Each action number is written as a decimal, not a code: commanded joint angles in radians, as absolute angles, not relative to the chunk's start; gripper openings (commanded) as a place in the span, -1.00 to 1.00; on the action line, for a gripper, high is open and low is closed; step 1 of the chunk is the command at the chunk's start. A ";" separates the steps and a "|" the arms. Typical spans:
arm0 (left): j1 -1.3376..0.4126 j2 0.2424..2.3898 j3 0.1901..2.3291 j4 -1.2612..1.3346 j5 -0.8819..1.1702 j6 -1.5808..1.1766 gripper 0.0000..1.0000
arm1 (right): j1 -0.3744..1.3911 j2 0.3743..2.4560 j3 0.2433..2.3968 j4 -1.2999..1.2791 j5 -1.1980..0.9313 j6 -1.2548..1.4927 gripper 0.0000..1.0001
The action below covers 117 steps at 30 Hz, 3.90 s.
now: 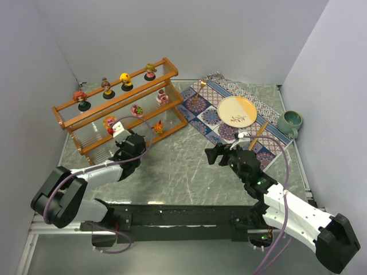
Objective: Place and organize the plastic toys onto the shelf
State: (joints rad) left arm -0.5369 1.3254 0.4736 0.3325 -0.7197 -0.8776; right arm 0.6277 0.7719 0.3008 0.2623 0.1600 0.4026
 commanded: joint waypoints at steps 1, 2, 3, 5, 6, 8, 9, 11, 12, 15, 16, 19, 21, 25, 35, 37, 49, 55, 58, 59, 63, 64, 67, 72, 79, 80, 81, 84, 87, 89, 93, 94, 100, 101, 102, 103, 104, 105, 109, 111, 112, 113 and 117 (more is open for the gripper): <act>-0.529 1.333 0.492 0.393 -0.704 -0.879 -0.80 | 0.621 0.775 0.288 0.310 0.166 0.397 0.94; -0.528 1.333 0.491 0.393 -0.703 -0.880 -0.79 | 0.621 0.776 0.288 0.310 0.166 0.397 0.95; -0.526 1.335 0.489 0.394 -0.698 -0.884 -0.78 | 0.621 0.776 0.288 0.310 0.166 0.397 0.95; -0.525 1.335 0.488 0.391 -0.690 -0.888 -0.74 | 0.623 0.778 0.288 0.311 0.164 0.397 0.94; -0.523 1.335 0.488 0.393 -0.690 -0.890 -0.72 | 0.621 0.778 0.288 0.311 0.164 0.399 0.95; -0.523 1.333 0.486 0.390 -0.689 -0.893 -0.67 | 0.623 0.778 0.288 0.311 0.166 0.396 0.94; -0.523 1.335 0.486 0.388 -0.689 -0.894 -0.65 | 0.623 0.778 0.288 0.311 0.164 0.397 0.94; -0.523 1.333 0.486 0.384 -0.690 -0.900 -0.56 | 0.621 0.779 0.288 0.313 0.163 0.396 0.94; -0.523 1.332 0.485 0.387 -0.689 -0.900 -0.53 | 0.621 0.779 0.288 0.313 0.164 0.396 0.94; -0.523 1.331 0.482 0.387 -0.689 -0.902 -0.45 | 0.623 0.779 0.288 0.313 0.164 0.396 0.95; -0.523 1.331 0.482 0.387 -0.687 -0.899 -0.42 | 0.623 0.779 0.288 0.314 0.163 0.396 0.94; -0.523 1.332 0.482 0.382 -0.686 -0.900 -0.30 | 0.623 0.779 0.287 0.314 0.160 0.399 0.95; -0.523 1.328 0.479 0.385 -0.684 -0.900 -0.21 | 0.621 0.781 0.287 0.316 0.160 0.397 0.95; -0.523 1.322 0.471 0.391 -0.681 -0.907 -0.08 | 0.621 0.782 0.287 0.316 0.156 0.397 0.95; -0.523 1.304 0.465 0.384 -0.686 -0.922 0.16 | 0.621 0.779 0.285 0.319 0.153 0.397 0.95; -0.523 1.287 0.459 0.374 -0.681 -0.925 0.22 | 0.623 0.778 0.287 0.316 0.156 0.397 0.95; -0.528 1.102 0.453 0.218 -0.638 -0.965 0.84 | 0.621 0.752 0.321 0.264 0.173 0.406 0.95; -0.633 0.963 0.501 -0.026 -0.665 -1.008 0.94 | 0.621 0.706 0.367 0.176 0.179 0.414 0.94; -0.742 0.917 0.572 -0.228 -0.722 -1.046 0.93 | 0.623 0.695 0.361 0.163 0.187 0.439 0.95; -0.767 0.905 0.590 -0.274 -0.747 -1.058 0.94 | 0.623 0.695 0.354 0.152 0.187 0.446 0.95; -0.892 0.819 0.675 -0.454 -0.787 -1.063 0.94 | 0.621 0.652 0.354 0.104 0.213 0.492 0.95; -0.906 0.804 0.686 -0.506 -0.787 -1.060 0.94 | 0.621 0.640 0.360 0.083 0.227 0.498 0.95; -0.925 0.738 0.719 -0.584 -0.752 -1.020 0.94 | 0.623 0.572 0.385 -0.013 0.293 0.491 0.95; -0.927 0.655 0.796 -0.649 -0.695 -0.873 0.94 | 0.623 0.470 0.449 -0.182 0.463 0.492 0.96; -0.927 0.548 0.838 -0.677 -0.654 -0.772 0.94 | 0.621 0.374 0.520 -0.340 0.543 0.465 0.96; -0.927 0.516 0.838 -0.676 -0.653 -0.764 0.94 | 0.621 0.355 0.525 -0.353 0.564 0.469 0.96; -0.927 0.499 0.838 -0.681 -0.653 -0.759 0.93 | 0.621 0.341 0.529 -0.363 0.574 0.482 0.96; -0.927 0.442 0.841 -0.678 -0.635 -0.739 0.94 | 0.621 0.298 0.546 -0.397 0.592 0.489 0.96; -0.927 0.405 0.842 -0.678 -0.603 -0.727 0.94 | 0.623 0.268 0.563 -0.426 0.607 0.491 0.97; -0.927 0.391 0.836 -0.686 -0.586 -0.730 0.94 | 0.623 0.253 0.569 -0.452 0.615 0.495 0.97; -0.927 0.368 0.821 -0.698 -0.565 -0.750 0.94 | 0.621 0.232 0.580 -0.503 0.635 0.503 0.98; -0.927 0.362 0.816 -0.696 -0.560 -0.753 0.94 | 0.623 0.227 0.586 -0.521 0.646 0.506 0.98; -0.927 0.324 0.792 -0.686 -0.543 -0.776 0.94 | 0.621 0.173 0.589 -0.548 0.664 0.512 1.00; -0.927 0.319 0.784 -0.684 -0.543 -0.776 0.94 | 0.621 0.163 0.589 -0.549 0.664 0.517 1.00; -0.927 0.318 0.782 -0.684 -0.543 -0.779 0.93 | 0.621 0.160 0.589 -0.555 0.664 0.522 1.00; -0.927 0.316 0.778 -0.686 -0.549 -0.781 0.94 | 0.621 0.156 0.592 -0.563 0.664 0.526 1.00; -0.927 0.313 0.773 -0.687 -0.551 -0.785 0.93 | 0.621 0.152 0.592 -0.569 0.663 0.529 1.00; -0.927 0.310 0.772 -0.687 -0.551 -0.788 0.94 | 0.621 0.149 0.594 -0.571 0.661 0.534 1.00; -0.927 0.288 0.753 -0.681 -0.554 -0.787 0.94 | 0.621 0.141 0.598 -0.580 0.657 0.538 1.00; -0.927 0.275 0.742 -0.680 -0.560 -0.785 0.94 | 0.621 0.140 0.600 -0.584 0.655 0.540 1.00; -0.927 0.272 0.741 -0.678 -0.561 -0.788 0.94 | 0.623 0.140 0.601 -0.587 0.653 0.541 1.00; -0.925 0.265 0.738 -0.681 -0.575 -0.792 0.94 | 0.621 0.140 0.601 -0.589 0.653 0.543 1.00; -0.927 0.249 0.729 -0.693 -0.606 -0.811 0.94 | 0.621 0.140 0.600 -0.588 0.650 0.548 1.00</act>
State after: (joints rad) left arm -0.9245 0.2695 0.7395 -0.7017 -0.5709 -0.7914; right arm 0.6277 0.1478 0.5594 -0.5922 0.6289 0.5316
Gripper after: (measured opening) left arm 0.969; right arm 0.998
